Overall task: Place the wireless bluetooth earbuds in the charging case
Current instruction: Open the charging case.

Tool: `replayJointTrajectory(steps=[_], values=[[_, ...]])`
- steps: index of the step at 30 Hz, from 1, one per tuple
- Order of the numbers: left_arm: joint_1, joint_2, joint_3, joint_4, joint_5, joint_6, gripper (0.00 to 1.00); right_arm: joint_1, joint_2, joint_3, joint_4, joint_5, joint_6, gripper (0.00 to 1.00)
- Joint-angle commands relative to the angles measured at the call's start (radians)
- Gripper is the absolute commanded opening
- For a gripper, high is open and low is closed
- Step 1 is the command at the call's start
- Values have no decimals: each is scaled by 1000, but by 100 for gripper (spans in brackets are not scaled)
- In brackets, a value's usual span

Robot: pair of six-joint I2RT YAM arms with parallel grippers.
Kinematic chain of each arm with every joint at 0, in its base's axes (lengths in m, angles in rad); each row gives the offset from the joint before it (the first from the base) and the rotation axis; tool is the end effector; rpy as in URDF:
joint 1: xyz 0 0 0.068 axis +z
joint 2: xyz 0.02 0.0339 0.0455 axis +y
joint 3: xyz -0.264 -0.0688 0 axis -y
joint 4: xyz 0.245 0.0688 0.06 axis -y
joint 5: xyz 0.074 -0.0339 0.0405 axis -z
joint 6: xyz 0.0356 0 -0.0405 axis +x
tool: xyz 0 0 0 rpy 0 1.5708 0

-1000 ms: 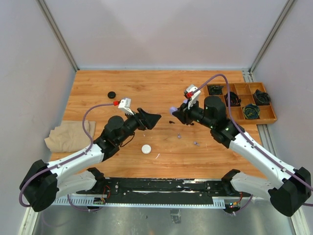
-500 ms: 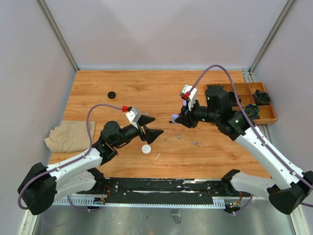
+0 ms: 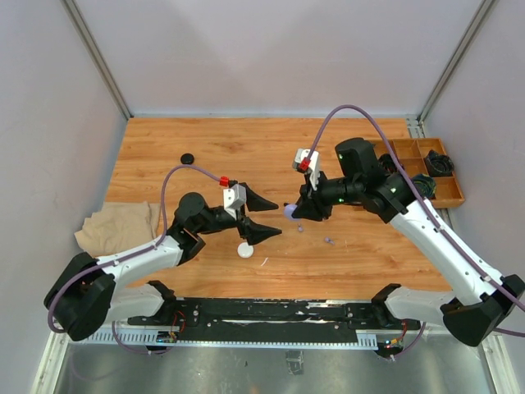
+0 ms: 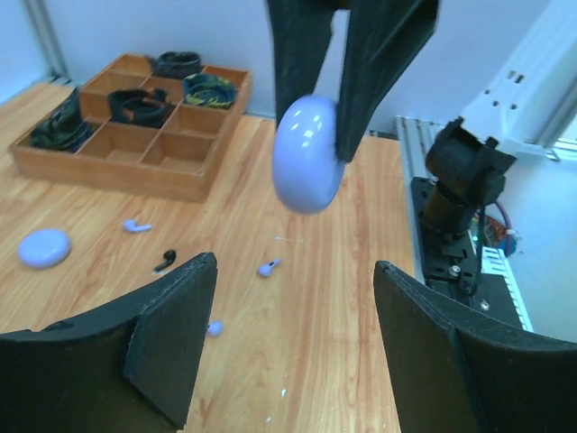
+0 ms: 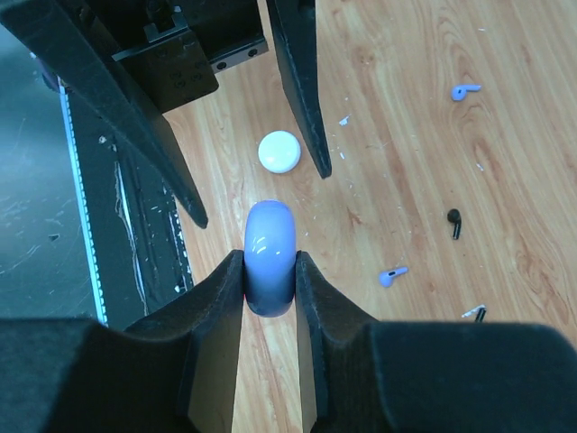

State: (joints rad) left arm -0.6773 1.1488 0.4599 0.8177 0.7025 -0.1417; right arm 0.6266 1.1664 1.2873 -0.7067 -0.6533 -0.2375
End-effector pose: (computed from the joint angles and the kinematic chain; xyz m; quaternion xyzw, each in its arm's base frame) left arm 0.1722 -0.1680 0.2579 0.4133 0.5293 -0.4892 0.5565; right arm 0.1795 0.1567 0.3888 -0.4872 0.6943 0.3640 0.3847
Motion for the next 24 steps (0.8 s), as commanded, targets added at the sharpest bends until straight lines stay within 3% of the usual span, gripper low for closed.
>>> replayJointTrajectory(steps=[1,14,24], values=[[4,34,52,108,143,-9,74,-1,25,51,-53,-64,-46,14],[4,122,79,205,211,-131,55,39,79,76,-45,-69,-75,14],[4,129,78,207,195,-150,47,54,87,77,-34,-81,-82,14]])
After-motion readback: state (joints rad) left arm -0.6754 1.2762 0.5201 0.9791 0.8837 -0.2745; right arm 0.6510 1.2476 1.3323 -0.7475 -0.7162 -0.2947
